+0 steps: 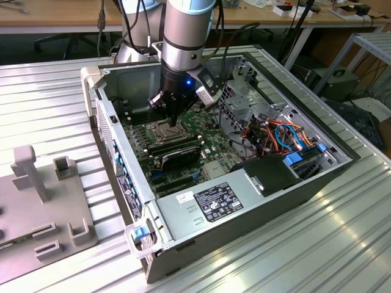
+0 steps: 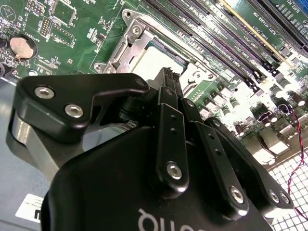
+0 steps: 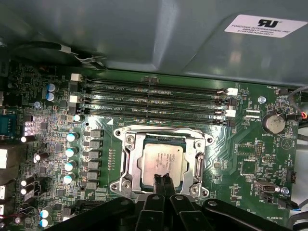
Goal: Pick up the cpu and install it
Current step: 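Install the second cpu locking lever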
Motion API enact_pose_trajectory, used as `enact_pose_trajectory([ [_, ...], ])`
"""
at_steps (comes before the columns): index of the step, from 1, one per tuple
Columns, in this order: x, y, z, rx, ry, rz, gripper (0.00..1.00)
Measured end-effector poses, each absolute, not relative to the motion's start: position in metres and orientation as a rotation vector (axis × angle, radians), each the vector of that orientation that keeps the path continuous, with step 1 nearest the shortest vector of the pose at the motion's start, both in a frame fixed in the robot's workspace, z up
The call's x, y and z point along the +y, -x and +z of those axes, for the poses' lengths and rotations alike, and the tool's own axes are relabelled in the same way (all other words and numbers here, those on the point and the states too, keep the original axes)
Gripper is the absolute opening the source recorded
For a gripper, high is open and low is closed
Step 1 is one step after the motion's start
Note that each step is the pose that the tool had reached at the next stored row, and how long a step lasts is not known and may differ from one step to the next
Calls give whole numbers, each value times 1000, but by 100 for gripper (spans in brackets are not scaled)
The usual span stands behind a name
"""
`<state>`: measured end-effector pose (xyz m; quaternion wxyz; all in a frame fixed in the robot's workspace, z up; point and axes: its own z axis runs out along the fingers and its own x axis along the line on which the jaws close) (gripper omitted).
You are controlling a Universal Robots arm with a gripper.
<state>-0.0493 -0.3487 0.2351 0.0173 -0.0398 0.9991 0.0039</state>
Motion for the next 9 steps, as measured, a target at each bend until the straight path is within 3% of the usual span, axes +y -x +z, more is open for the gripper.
enact_pose_trajectory([
  [9,-349,49,239,3113,124,12,11],
])
